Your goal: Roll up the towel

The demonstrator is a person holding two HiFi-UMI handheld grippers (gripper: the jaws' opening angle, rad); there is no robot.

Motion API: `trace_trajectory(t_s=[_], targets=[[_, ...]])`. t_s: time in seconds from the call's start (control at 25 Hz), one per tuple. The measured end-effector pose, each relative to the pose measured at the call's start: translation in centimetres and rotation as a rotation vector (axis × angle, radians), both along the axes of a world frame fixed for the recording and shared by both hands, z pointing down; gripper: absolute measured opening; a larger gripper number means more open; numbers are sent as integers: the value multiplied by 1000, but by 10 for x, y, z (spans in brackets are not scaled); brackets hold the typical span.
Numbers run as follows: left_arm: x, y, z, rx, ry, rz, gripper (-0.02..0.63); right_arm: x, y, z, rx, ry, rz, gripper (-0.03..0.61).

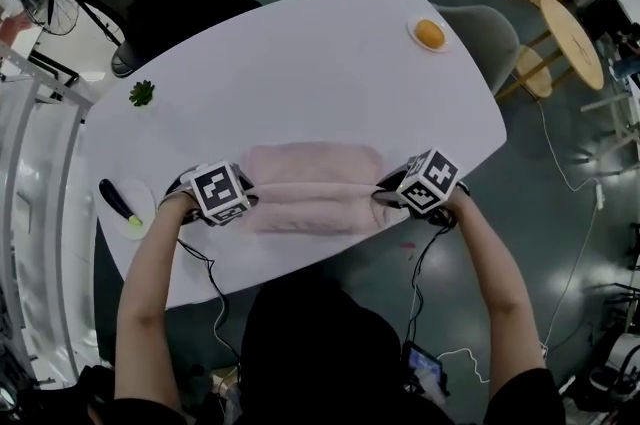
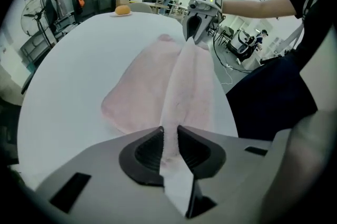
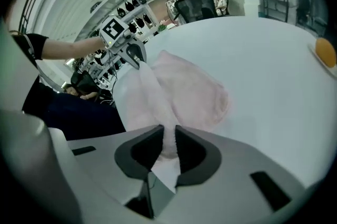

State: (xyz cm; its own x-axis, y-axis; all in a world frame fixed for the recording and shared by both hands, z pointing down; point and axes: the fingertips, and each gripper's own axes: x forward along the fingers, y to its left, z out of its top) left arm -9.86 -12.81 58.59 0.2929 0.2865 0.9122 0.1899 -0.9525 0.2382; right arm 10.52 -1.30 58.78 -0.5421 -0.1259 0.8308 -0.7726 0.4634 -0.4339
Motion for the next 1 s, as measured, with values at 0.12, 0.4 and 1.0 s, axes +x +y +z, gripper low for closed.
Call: trace_trajectory(t_s=[0.12,0.4,1.0], targets=[[4,-1,6,19,-4,17,98,4,-7,6,31,34,-18,86],[6,-14,-8,112,104,-48,183,23,-11,-11,205,148,-40,183],[-23,34,-69,247,280,-118,347,-20,44,-73,535,381,-227,291]])
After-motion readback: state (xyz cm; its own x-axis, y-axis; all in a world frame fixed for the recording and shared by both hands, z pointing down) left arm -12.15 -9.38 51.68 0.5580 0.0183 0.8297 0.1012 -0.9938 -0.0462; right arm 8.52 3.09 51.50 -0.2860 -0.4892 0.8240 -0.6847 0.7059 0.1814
